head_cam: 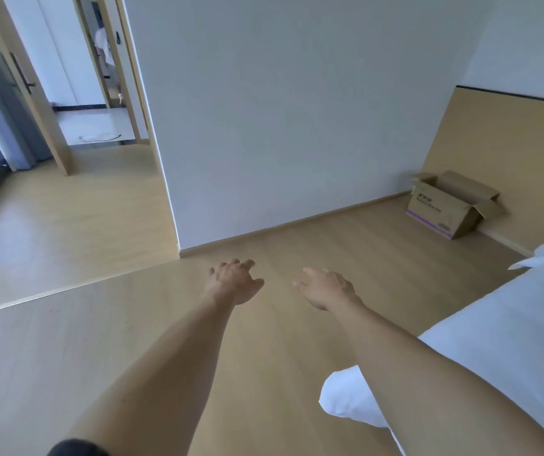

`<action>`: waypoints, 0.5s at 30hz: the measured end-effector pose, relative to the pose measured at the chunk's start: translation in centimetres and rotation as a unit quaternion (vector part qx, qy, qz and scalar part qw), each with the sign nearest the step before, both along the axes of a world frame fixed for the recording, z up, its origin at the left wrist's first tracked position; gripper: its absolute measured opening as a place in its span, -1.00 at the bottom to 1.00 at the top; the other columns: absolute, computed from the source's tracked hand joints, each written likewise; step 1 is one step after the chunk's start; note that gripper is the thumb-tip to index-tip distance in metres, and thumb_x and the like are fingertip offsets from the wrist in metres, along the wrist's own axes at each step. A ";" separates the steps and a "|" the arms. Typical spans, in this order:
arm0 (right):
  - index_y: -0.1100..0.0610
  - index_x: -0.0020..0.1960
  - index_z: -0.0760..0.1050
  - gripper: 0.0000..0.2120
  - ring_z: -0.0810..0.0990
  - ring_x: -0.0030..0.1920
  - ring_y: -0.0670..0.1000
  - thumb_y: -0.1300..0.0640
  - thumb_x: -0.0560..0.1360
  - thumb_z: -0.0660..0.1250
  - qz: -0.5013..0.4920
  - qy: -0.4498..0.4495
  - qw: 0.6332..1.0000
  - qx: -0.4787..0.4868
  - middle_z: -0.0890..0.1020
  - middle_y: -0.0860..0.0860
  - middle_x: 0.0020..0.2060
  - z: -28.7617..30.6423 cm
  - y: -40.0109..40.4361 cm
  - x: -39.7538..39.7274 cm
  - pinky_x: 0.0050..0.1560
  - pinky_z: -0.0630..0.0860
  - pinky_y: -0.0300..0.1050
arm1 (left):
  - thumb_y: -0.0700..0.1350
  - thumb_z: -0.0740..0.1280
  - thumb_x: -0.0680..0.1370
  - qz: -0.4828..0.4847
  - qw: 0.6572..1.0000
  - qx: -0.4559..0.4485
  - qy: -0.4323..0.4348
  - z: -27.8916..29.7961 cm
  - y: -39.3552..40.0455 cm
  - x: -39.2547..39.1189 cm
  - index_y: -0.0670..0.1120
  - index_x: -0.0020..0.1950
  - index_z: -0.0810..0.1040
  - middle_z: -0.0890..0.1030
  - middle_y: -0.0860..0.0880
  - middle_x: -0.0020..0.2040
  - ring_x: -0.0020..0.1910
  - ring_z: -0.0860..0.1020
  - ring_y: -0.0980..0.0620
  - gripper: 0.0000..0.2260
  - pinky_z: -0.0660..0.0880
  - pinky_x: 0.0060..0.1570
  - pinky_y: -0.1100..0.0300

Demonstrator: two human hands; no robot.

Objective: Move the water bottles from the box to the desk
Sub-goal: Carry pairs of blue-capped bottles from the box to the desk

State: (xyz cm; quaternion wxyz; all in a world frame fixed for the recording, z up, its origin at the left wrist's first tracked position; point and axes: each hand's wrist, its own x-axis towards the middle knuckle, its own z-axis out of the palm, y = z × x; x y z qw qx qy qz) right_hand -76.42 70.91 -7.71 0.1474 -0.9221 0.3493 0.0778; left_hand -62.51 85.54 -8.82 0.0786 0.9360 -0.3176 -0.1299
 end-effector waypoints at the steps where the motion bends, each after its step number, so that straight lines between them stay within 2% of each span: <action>1: -0.04 0.47 0.34 -0.48 0.43 0.39 0.18 -0.24 0.60 0.11 -0.007 0.004 1.000 -0.001 0.47 0.11 0.40 -0.2 -1.2 0.8 0.32 0.37 0.07 | 0.21 0.18 0.59 -0.014 1.000 -0.003 0.000 -0.2 -1.4 1.0 0.15 0.54 0.30 0.42 -0.02 0.46 0.44 0.34 -0.10 -0.49 0.22 0.41 -0.03; 9: -0.07 0.48 0.34 -0.46 0.44 0.40 0.15 -0.28 0.58 0.12 -0.120 0.010 0.993 -0.013 0.48 0.09 0.40 -1.6 -11.7 8.0 0.33 0.37 0.03 | 0.22 0.16 0.60 -0.128 0.992 -0.017 -0.004 -1.0 -15.2 11.0 0.16 0.55 0.29 0.42 -0.02 0.46 0.44 0.36 -0.10 -0.49 0.25 0.40 -0.02; 15: -0.10 0.50 0.31 -0.44 0.42 0.41 0.14 -0.30 0.57 0.13 -0.212 0.009 0.977 -0.008 0.48 0.08 0.41 -0.4 -18.0 14.0 0.36 0.37 0.04 | 0.22 0.15 0.60 -0.215 0.977 -0.004 -0.005 -0.3 -24.5 18.8 0.16 0.55 0.28 0.43 -0.02 0.45 0.43 0.37 -0.10 -0.49 0.24 0.40 -0.02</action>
